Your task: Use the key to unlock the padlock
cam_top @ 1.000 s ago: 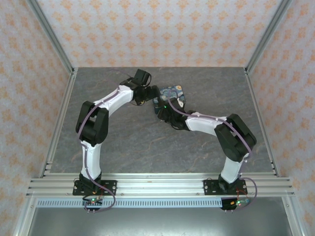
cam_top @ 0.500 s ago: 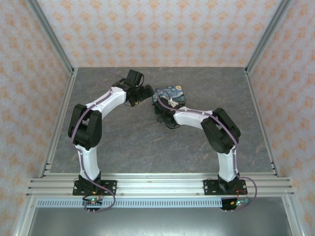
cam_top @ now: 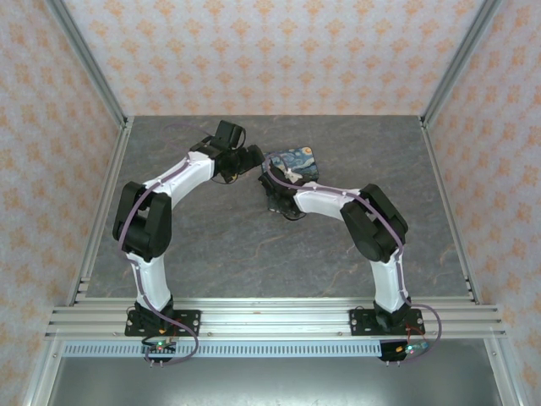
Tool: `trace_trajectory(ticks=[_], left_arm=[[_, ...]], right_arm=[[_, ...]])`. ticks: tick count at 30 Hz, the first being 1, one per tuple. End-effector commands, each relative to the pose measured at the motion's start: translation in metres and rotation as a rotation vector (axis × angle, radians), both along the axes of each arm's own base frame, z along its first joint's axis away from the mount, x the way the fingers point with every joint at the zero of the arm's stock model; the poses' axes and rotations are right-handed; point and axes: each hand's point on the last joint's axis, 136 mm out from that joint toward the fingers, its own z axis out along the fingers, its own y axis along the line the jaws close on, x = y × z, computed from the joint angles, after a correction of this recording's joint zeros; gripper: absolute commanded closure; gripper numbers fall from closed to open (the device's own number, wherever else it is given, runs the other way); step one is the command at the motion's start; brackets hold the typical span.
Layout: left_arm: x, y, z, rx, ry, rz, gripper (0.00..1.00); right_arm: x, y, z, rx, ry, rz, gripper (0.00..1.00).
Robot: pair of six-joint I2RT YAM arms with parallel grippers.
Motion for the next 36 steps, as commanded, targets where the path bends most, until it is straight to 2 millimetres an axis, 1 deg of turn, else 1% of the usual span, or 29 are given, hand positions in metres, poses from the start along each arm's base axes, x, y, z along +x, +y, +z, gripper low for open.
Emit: trace_trajectory(ticks=[1, 6, 10, 16, 27, 32, 35, 36], left_arm=[[0.001, 0.006, 0.018, -0.024, -0.043, 0.016, 0.13], [0.000, 0.006, 0.019, -0.025, -0.043, 0.012, 0.13], [-0.001, 0.006, 0.020, -0.024, -0.044, 0.010, 0.13], [-0.004, 0.006, 0.021, -0.025, -0.044, 0.005, 0.13], [-0.011, 0.006, 0.023, -0.038, -0.038, -0.005, 0.13], [-0.018, 0.004, 0.019, -0.046, -0.027, -0.018, 0.13], [-0.022, 0.002, 0.017, -0.049, -0.022, -0.024, 0.13], [-0.023, 0.002, 0.016, -0.048, -0.018, -0.027, 0.13]], right_arm=[[-0.006, -0.001, -0.005, -0.008, 0.012, 0.017, 0.89], [-0.014, -0.005, -0.003, 0.000, 0.015, 0.023, 1.00], [-0.023, -0.010, -0.004, 0.010, 0.027, 0.034, 1.00], [-0.042, -0.022, -0.006, 0.017, 0.047, 0.047, 1.00], [-0.079, -0.044, -0.016, 0.047, 0.095, 0.054, 1.00], [-0.090, -0.050, -0.014, 0.069, 0.099, 0.054, 1.00], [-0.091, -0.051, -0.010, 0.081, 0.086, 0.067, 1.00], [-0.091, -0.049, -0.007, 0.095, 0.078, 0.074, 0.91]])
